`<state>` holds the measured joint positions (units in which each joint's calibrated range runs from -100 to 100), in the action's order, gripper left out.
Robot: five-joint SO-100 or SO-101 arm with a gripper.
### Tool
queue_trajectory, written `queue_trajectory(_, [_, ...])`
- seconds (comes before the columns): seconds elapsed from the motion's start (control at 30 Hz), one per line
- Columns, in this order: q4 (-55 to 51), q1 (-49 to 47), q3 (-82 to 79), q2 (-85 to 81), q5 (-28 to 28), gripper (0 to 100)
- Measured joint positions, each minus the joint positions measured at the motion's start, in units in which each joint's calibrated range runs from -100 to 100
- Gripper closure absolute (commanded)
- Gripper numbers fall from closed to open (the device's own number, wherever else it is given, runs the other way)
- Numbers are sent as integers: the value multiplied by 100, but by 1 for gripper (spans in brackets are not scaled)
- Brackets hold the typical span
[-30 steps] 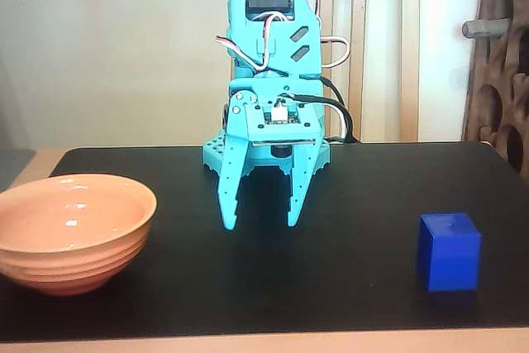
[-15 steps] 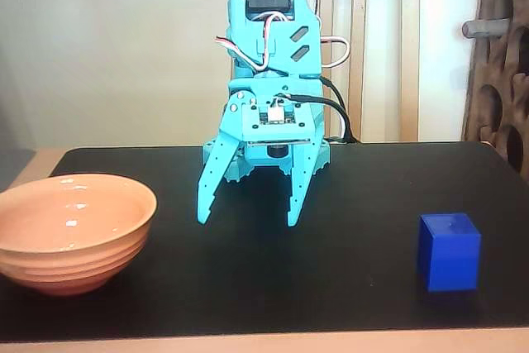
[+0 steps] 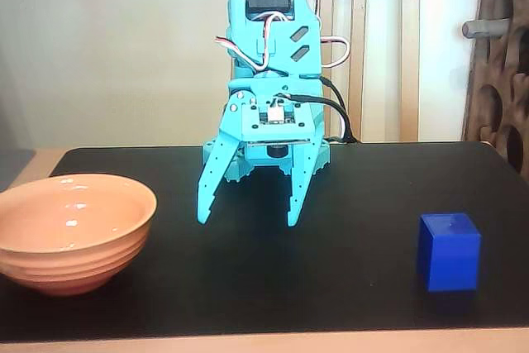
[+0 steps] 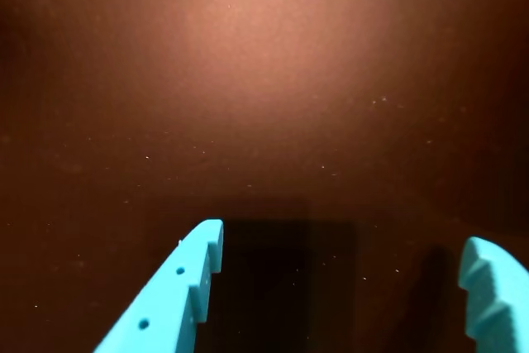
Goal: Place the blue cube in the orange bowl.
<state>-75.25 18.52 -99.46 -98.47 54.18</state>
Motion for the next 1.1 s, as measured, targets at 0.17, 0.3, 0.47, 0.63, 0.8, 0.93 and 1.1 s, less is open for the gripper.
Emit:
queue_trajectory(0.17, [0,0,9,8,0,67])
queue_trajectory(0.3, [9,9,90,289,5,67])
queue_trajectory(0.47, [396,0,542,1096,5,67])
queue_trajectory(0.63, [652,0,1074,1682,5,67])
queue_trajectory(0.8, [652,0,1715,2319,5,67])
queue_trajectory(0.93, [652,0,2283,2914,5,67])
queue_trajectory(1.1, [652,-47,2816,3492,5,67])
